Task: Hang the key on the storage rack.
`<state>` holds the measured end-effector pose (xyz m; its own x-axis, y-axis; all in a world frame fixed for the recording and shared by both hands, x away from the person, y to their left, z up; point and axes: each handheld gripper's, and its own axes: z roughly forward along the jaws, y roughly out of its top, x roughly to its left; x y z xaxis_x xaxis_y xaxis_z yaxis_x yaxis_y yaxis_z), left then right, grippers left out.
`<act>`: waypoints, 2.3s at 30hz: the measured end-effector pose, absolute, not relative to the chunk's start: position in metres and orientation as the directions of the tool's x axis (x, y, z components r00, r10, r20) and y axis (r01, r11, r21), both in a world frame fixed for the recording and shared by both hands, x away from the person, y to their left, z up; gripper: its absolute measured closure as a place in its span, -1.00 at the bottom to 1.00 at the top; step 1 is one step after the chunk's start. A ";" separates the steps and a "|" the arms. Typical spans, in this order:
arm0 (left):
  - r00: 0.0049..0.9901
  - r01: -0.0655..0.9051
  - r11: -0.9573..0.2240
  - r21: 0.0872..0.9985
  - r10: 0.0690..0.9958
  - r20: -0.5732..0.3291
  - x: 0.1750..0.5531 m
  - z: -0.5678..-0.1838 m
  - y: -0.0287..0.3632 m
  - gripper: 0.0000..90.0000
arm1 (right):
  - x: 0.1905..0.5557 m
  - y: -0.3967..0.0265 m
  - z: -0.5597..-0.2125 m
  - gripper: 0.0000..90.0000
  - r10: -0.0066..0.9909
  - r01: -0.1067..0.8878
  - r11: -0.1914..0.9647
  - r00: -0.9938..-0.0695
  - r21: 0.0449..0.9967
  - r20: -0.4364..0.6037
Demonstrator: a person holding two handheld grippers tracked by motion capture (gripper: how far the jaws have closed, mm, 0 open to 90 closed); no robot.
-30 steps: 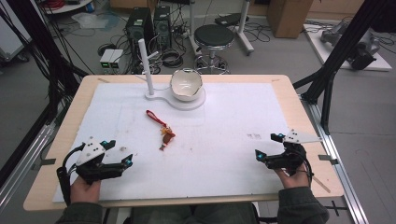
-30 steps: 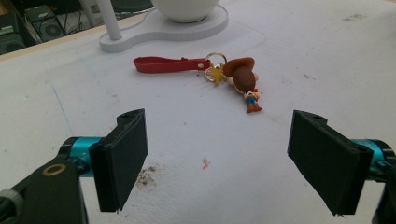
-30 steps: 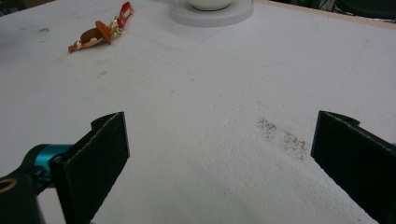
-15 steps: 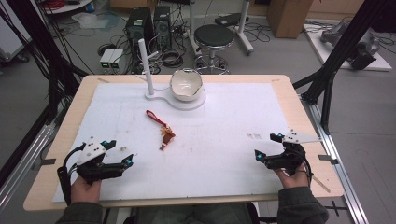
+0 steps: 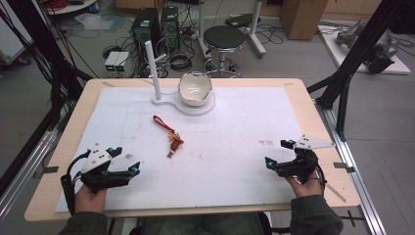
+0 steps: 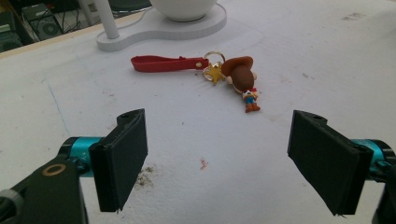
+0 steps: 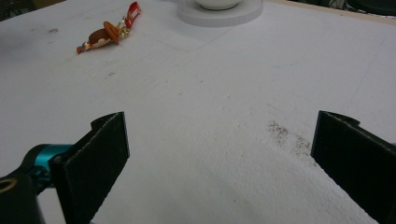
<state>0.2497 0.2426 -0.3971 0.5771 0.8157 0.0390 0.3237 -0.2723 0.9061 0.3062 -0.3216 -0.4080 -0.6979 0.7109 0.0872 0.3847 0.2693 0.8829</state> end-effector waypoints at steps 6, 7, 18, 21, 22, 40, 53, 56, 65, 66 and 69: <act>0.580 0.323 -0.276 0.905 0.814 0.041 0.249 -0.397 0.242 -0.54 | 0.313 -0.316 -0.408 -0.92 0.698 0.410 0.283 -0.708 0.867 0.108; 0.579 0.322 -0.275 0.906 0.814 0.041 0.249 -0.397 0.242 -0.54 | 0.313 -0.316 -0.408 -0.92 0.698 0.410 0.283 -0.708 0.867 0.108; 0.577 0.323 -0.280 0.904 0.816 0.047 0.249 -0.396 0.242 -0.54 | 0.323 -0.305 -0.402 -0.92 0.669 0.415 0.312 -0.735 0.855 0.113; 0.578 0.323 -0.277 0.905 0.815 0.043 0.249 -0.397 0.241 -0.54 | 0.327 -0.299 -0.398 -0.92 0.658 0.415 0.310 -0.743 0.856 0.122; 0.579 0.321 -0.278 0.905 0.814 0.044 0.249 -0.396 0.241 -0.54 | 0.328 -0.297 -0.396 -0.92 0.653 0.416 0.311 -0.746 0.855 0.126; 0.582 0.317 -0.277 0.907 0.812 0.045 0.249 -0.396 0.240 -0.54 | 0.350 -0.253 -0.367 -0.92 0.589 0.369 0.348 -0.801 0.862 0.106; 0.580 0.316 -0.275 0.908 0.813 0.044 0.249 -0.396 0.242 -0.54 | 0.368 -0.226 -0.351 -0.92 0.564 0.356 0.362 -0.820 0.862 0.101; 0.582 0.315 -0.278 0.907 0.812 0.047 0.249 -0.395 0.242 -0.54 | 0.371 -0.217 -0.348 -0.92 0.557 0.351 0.373 -0.825 0.859 0.095; 0.582 0.314 -0.276 0.908 0.812 0.046 0.249 -0.395 0.242 -0.54 | 0.384 -0.195 -0.339 -0.92 0.540 0.341 0.375 -0.836 0.862 0.096; 0.582 0.315 -0.276 0.908 0.812 0.045 0.249 -0.395 0.242 -0.54 | 0.385 -0.192 -0.338 -0.92 0.539 0.341 0.376 -0.837 0.862 0.096; 0.582 0.314 -0.277 0.908 0.812 0.046 0.249 -0.395 0.242 -0.54 | 0.389 -0.185 -0.336 -0.92 0.534 0.342 0.380 -0.840 0.859 0.099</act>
